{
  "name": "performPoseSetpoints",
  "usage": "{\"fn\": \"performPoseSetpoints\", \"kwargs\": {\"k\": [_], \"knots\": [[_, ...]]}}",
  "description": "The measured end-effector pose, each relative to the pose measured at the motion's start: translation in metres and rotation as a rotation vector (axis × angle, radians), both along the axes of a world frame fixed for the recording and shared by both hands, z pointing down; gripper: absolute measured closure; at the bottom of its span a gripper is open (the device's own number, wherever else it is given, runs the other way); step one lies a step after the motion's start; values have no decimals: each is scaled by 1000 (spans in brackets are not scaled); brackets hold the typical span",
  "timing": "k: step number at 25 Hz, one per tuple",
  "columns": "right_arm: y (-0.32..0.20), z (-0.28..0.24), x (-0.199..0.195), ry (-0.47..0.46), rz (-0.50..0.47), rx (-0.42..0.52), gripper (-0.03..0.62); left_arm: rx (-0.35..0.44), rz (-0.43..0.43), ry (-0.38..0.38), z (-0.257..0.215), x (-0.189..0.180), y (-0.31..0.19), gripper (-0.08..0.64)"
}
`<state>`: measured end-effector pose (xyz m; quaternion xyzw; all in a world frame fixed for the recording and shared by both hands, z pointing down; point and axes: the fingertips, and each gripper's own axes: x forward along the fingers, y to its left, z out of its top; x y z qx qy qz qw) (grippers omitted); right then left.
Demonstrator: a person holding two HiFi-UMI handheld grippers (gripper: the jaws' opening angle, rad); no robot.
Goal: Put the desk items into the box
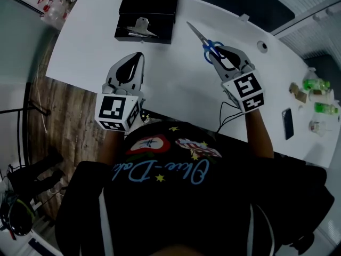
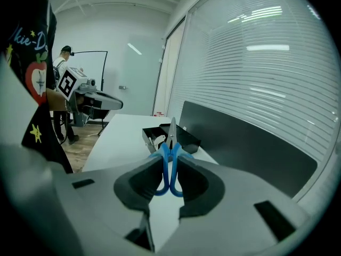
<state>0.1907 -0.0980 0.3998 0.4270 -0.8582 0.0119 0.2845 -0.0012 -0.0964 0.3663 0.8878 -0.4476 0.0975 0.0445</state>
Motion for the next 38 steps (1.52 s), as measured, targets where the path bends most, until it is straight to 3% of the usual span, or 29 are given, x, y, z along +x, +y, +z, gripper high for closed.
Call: {"fn": "performPoseSetpoints", "kwargs": {"k": [19, 38], "knots": [[-7, -29, -48, 4, 3, 75, 499, 21, -15, 43, -8, -45, -6, 552], [-31, -33, -116, 27, -52, 88, 499, 28, -77, 60, -6, -112, -19, 552]]}}
